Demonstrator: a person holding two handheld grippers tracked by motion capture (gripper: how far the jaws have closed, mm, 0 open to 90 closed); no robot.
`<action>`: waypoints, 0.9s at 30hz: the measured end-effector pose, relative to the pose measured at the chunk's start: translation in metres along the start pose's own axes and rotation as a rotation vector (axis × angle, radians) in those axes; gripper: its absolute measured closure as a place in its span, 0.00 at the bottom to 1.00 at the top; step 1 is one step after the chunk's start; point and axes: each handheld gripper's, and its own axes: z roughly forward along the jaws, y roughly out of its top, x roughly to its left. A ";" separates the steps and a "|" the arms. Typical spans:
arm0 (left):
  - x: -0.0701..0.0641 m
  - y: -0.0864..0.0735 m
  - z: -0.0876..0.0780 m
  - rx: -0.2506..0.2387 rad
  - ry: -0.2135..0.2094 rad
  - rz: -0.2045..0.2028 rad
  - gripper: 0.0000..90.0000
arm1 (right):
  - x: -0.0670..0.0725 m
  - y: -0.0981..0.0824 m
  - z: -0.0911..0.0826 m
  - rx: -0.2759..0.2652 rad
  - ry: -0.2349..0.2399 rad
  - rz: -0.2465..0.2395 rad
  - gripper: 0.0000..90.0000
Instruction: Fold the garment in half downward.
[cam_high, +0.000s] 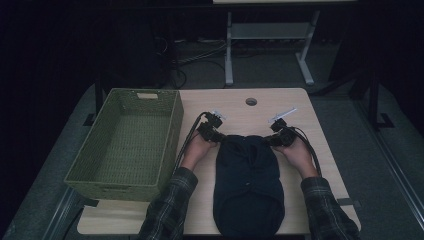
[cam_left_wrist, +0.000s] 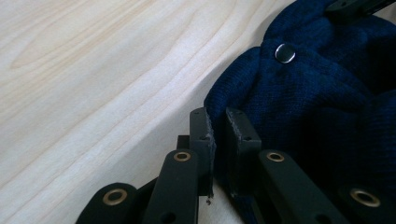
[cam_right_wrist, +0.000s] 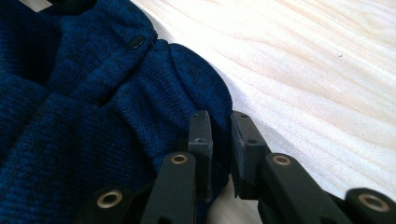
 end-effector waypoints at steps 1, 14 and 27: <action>0.000 0.000 -0.001 -0.001 0.002 0.002 0.92 | 0.000 0.000 0.000 0.000 0.000 0.000 0.89; -0.010 0.016 -0.030 -0.048 0.051 0.047 0.92 | 0.001 0.004 -0.023 -0.080 0.007 -0.007 0.89; -0.017 0.033 -0.062 -0.089 0.082 0.063 0.92 | 0.008 0.022 -0.052 -0.127 -0.021 -0.049 0.89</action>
